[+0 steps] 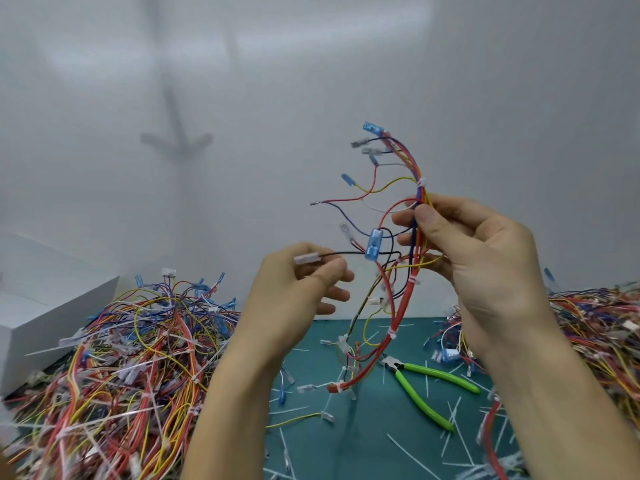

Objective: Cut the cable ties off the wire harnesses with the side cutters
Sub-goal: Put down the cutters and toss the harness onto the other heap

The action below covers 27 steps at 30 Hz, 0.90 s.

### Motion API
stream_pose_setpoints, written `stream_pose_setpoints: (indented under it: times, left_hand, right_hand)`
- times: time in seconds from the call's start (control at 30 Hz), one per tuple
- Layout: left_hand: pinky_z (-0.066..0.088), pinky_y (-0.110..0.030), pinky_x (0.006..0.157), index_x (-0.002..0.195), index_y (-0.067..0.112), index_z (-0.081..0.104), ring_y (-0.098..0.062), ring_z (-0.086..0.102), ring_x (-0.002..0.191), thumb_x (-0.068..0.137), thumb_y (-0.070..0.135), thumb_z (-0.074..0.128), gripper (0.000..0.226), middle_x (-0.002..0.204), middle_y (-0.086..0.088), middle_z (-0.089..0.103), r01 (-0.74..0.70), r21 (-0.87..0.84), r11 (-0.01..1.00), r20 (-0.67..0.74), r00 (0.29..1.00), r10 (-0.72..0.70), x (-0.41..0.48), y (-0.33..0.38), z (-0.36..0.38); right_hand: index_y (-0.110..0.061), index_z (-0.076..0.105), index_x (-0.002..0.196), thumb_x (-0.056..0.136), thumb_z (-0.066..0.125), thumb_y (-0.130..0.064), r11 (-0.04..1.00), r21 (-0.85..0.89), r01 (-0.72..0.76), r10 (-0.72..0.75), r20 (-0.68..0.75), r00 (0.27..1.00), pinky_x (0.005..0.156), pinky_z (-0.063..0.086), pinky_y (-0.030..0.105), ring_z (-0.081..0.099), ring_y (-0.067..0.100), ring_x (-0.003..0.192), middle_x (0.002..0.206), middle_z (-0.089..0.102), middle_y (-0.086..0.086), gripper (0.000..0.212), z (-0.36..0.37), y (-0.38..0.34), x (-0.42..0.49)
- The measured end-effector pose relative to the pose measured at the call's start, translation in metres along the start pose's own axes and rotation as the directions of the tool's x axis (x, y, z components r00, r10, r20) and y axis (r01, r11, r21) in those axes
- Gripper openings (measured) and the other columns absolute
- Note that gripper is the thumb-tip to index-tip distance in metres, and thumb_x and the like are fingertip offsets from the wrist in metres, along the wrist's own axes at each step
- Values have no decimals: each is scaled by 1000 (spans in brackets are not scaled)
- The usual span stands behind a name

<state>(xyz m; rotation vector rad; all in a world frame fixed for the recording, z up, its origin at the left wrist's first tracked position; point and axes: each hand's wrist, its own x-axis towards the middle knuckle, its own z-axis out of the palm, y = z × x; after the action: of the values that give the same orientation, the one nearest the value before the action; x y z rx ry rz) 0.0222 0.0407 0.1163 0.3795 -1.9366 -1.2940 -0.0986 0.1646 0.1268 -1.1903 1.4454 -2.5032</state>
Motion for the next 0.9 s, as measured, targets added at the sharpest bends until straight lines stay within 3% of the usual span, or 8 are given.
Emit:
stream_pose_setpoints:
  times: [0.13,0.23,0.3,0.37,0.47,0.57,0.7,0.9]
  left_hand:
    - [58,-24,62,97,14,67,-13,73,74,94,6,60,11,84,5,76,38,12,999,-21,999,-38,3,-3,-7]
    - [54,-21,69,96,21,69,-6,69,81,90,-4,54,29,93,11,74,16,369,929,120,991,-65,3,-14,-15]
    - [51,-13,70,104,24,70,-1,64,83,87,-3,58,34,106,12,70,8,623,783,268,937,-223,3,-24,-15]
    - [57,-22,79,112,20,69,-12,65,88,86,-1,64,34,115,2,68,49,722,690,346,839,-421,2,-36,-11]
    - [61,-38,80,111,16,68,-22,70,86,88,-10,50,39,118,-9,67,159,687,709,397,734,-550,1,-42,-4]
    - [61,-34,81,106,16,70,-13,70,85,88,-9,41,43,116,-4,68,143,675,724,413,740,-531,3,-46,-5]
    - [47,-15,75,109,36,71,0,60,92,85,7,60,39,117,17,67,-4,722,692,482,721,-498,5,-54,-12]
    - [50,-33,89,97,17,68,-14,62,86,85,24,68,14,100,2,71,78,693,716,404,781,-476,8,-66,-11]
  right_hand:
    - [-19,72,93,94,62,-11,999,4,37,-37,-39,999,60,55,19,68,8,69,83,77,-3,14,-2,0,1]
    - [-20,71,93,95,61,-12,998,23,58,-55,-90,994,62,55,19,69,8,72,84,77,-4,13,-6,-2,3]
    - [-20,71,94,96,61,-11,997,40,65,-59,-130,990,60,54,18,70,8,72,84,77,-4,13,-10,-3,5]
    - [-19,70,95,96,61,-10,996,49,69,-60,-164,985,57,52,18,70,8,73,85,78,-5,13,-12,-1,6]
    - [-20,68,98,96,60,-7,996,50,67,-56,-189,980,58,55,21,71,10,77,88,78,-4,15,-11,2,6]
    - [-21,68,98,97,60,-7,996,29,84,-75,-217,973,60,56,24,72,12,80,89,78,-4,16,-11,4,6]
    - [-23,67,98,97,59,-7,996,19,91,-84,-256,963,60,57,23,73,11,82,91,78,-5,18,-15,4,8]
    - [-22,67,99,98,58,-8,998,40,57,-46,-245,968,58,55,22,73,9,81,93,78,-5,16,-16,5,9]
